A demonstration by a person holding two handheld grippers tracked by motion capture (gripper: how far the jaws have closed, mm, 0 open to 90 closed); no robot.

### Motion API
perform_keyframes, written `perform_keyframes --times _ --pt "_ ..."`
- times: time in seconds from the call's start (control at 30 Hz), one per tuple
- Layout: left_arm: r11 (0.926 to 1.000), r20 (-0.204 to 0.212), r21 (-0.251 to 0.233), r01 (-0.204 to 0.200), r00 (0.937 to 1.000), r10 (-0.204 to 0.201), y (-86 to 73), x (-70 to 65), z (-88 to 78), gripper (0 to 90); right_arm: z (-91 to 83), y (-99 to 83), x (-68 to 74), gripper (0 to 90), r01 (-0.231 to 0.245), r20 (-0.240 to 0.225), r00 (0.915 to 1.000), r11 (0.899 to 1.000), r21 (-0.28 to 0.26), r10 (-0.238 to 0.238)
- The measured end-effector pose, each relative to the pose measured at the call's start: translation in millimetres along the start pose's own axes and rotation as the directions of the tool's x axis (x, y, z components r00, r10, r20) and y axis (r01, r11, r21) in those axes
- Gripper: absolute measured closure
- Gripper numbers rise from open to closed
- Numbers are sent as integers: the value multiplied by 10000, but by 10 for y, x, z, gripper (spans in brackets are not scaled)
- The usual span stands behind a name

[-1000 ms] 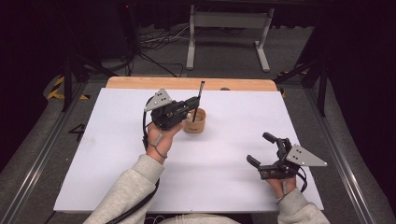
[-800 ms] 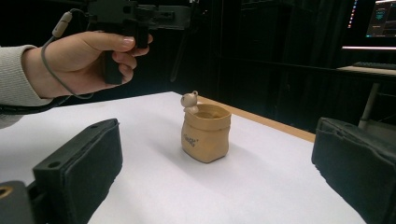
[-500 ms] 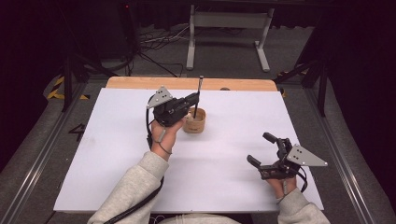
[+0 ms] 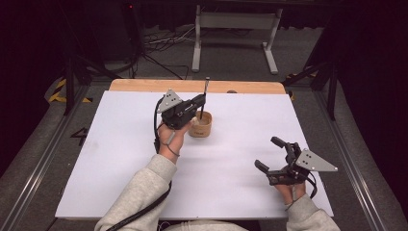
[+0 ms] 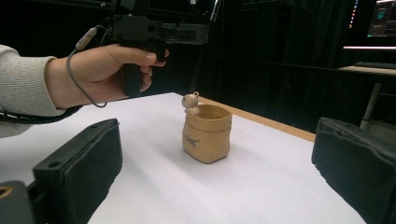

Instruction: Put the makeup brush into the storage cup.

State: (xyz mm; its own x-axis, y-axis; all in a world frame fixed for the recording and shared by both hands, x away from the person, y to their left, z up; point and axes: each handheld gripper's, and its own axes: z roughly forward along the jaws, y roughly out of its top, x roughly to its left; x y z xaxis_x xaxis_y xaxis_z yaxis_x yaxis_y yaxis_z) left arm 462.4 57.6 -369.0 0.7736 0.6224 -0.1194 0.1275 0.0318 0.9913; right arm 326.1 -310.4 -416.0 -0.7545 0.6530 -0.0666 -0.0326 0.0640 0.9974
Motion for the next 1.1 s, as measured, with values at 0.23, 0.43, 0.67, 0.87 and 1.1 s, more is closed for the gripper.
perform_keyframes --times 0.23,0.43,0.67,0.87,1.1 --pt "9996 -145 21 -286 9995 286 -69 18 57 834 -4 3 4 21 1 -21 10000 10000 -24 -1" --pt "9997 -169 64 -250 9995 251 -129 55 84 834 -7 2 2 21 1 -31 10000 10000 -30 -1" --pt "9992 -133 139 -374 9992 376 -183 49 142 834 -8 4 5 21 5 -58 10000 10000 -40 -5" --pt "9995 -168 201 -241 9996 244 -226 56 162 834 -13 3 5 21 -20 -53 10000 10000 -47 19" --pt "9991 -315 330 -249 9992 259 -277 50 185 834 -12 3 6 21 -46 -77 10000 10000 -45 45"
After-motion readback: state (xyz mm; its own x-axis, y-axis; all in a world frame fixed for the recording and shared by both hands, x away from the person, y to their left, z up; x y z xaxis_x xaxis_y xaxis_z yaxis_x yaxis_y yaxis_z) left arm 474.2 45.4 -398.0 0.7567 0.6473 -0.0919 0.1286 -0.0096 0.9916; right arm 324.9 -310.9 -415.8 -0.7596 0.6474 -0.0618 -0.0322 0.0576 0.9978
